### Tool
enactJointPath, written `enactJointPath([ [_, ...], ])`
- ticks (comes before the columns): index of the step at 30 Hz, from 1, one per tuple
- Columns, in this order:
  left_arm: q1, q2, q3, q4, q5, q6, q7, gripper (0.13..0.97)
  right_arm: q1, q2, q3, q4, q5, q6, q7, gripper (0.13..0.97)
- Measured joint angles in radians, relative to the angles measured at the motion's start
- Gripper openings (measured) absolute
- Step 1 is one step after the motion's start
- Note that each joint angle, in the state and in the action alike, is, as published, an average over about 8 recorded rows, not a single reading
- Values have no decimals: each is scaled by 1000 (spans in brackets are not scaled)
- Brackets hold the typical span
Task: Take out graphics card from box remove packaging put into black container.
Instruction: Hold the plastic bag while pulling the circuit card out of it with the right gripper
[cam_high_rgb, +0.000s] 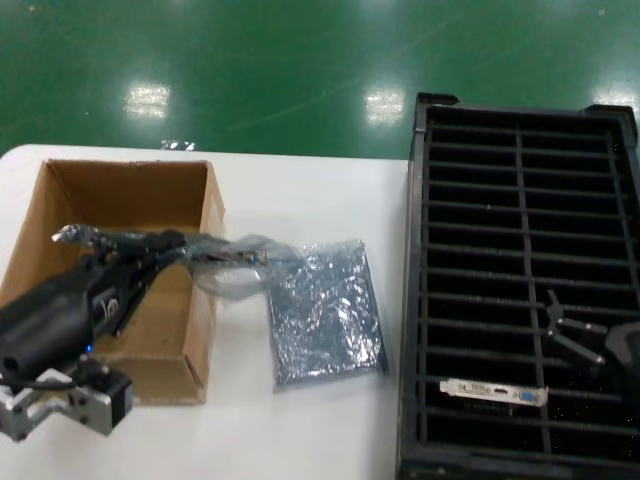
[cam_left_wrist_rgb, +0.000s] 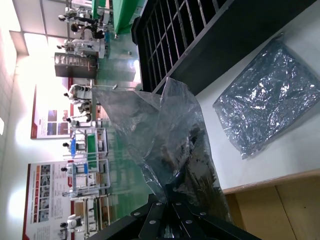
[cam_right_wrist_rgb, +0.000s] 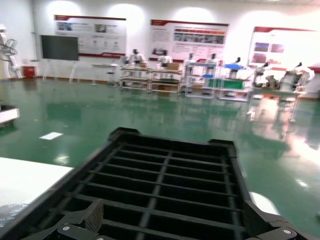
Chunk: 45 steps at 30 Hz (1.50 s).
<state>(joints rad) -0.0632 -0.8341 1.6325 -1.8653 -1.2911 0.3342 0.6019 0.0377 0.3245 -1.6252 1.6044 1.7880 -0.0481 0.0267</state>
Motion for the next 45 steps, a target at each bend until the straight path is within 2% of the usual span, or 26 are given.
enactJointPath([
  [6, 0, 0, 0, 0, 0, 0, 0, 139, 23, 19, -29, 17, 26, -26, 30, 964],
  [12, 0, 0, 0, 0, 0, 0, 0, 139, 24, 30, -33, 75, 54, -131, 13, 960],
  [21, 0, 0, 0, 0, 0, 0, 0, 139, 19, 142, -96, 141, 72, -295, 56, 897],
  [25, 0, 0, 0, 0, 0, 0, 0, 139, 27, 175, -124, 147, 71, -353, 57, 897],
  [34, 0, 0, 0, 0, 0, 0, 0, 139, 88, 167, -189, 108, 44, -419, 24, 769],
  [45, 0, 0, 0, 0, 0, 0, 0, 139, 192, 115, -271, 53, -7, -452, -1, 522],
])
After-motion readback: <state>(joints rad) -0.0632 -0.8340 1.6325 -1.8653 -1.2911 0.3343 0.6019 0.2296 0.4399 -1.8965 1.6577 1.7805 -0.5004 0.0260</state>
